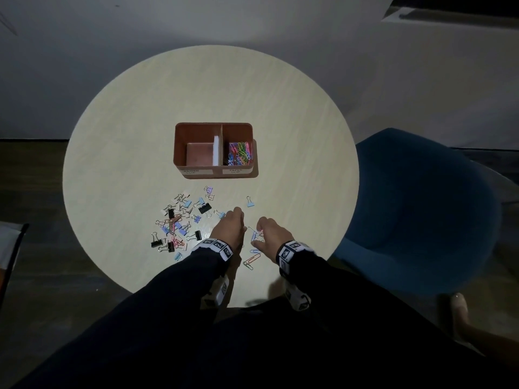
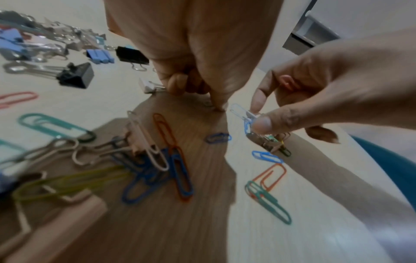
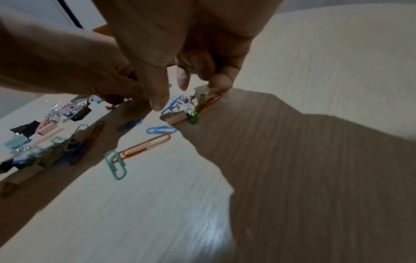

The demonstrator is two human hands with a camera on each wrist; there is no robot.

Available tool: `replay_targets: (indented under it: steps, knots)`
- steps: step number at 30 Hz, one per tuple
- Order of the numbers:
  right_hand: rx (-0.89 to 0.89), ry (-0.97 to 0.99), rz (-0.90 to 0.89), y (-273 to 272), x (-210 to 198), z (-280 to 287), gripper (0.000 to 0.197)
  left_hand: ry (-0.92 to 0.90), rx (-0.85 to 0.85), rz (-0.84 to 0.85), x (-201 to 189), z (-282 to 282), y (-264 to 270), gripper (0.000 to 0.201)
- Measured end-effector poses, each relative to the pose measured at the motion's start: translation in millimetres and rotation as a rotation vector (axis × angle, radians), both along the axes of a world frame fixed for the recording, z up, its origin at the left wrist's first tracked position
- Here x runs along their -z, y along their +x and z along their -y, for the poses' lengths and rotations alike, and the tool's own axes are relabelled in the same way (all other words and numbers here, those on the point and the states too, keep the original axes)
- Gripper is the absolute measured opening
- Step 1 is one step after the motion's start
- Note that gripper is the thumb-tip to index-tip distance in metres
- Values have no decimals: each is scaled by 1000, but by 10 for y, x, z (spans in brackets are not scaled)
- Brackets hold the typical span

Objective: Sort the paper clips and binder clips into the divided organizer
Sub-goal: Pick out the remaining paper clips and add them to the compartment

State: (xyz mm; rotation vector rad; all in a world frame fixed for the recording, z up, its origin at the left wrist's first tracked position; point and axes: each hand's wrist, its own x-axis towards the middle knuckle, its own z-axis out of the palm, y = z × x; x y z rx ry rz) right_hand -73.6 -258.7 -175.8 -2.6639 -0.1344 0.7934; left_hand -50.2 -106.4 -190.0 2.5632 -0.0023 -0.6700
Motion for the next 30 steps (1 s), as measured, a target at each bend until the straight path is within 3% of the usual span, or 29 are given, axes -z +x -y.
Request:
replay_targets:
  steps: [5, 8, 10, 16, 21, 26, 30]
  knots:
    - [-25, -45, -18, 44, 63, -125, 29, 51, 37, -40, -12, -20, -50, 24]
    - [-34, -25, -38, 46, 90, -137, 20, 0, 3, -42, -2, -94, -101, 11]
    - [-7, 39, -31, 30, 69, -112, 17, -57, -25, -24, 8, -150, -140, 13]
    - [196, 295, -128, 37, -85, 19, 17, -163, -26, -116, -90, -251, -190, 15]
    - [455, 548, -211, 17, -198, 64, 24, -254, -134, -200, -91, -206, -283, 15]
    - [480, 599, -205, -37, -221, 94, 36, -58, 71, -45, 8, -177, -438, 9]
    - [584, 648, -253, -100, -163, 106, 27, 93, 136, 50, 51, -91, -543, 18]
